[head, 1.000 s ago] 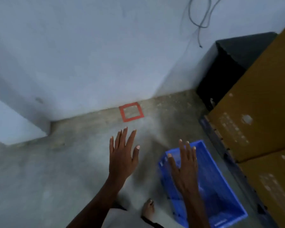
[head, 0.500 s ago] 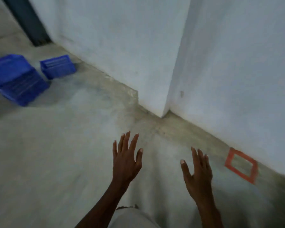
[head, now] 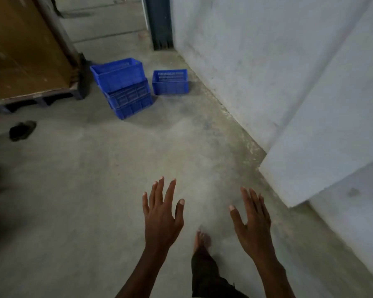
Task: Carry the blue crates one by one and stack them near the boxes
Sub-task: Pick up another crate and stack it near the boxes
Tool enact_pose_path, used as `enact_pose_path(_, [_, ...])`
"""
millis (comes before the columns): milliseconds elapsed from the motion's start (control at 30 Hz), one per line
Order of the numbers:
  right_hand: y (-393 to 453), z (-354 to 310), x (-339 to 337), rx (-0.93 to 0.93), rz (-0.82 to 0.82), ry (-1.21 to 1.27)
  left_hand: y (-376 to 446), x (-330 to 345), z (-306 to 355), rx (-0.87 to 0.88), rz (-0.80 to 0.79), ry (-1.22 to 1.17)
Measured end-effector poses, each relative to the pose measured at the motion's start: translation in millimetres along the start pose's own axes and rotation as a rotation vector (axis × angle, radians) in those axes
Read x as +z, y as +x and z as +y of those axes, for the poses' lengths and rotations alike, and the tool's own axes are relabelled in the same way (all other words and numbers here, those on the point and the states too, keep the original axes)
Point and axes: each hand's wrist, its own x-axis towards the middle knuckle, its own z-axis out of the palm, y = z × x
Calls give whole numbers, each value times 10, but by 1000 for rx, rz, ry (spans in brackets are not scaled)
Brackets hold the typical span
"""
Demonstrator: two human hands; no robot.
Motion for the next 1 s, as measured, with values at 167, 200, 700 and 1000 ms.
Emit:
enact_pose_path(167, [1462,-383,242,-90,-57,11,1219,132,-38,-60,28,-1])
enact_pose_path(200, [1766,-477,280,-112,-65,-3,1485,154,-38,-55,33,14])
enact_pose_path(700, [5778,-1460,1274,-155,-126,-159,5488,752,-807,-154,15,82])
enact_pose_path(1000, [7814,-2307,1740,-40,34,-335,8116,810,-1084,42,-32,159])
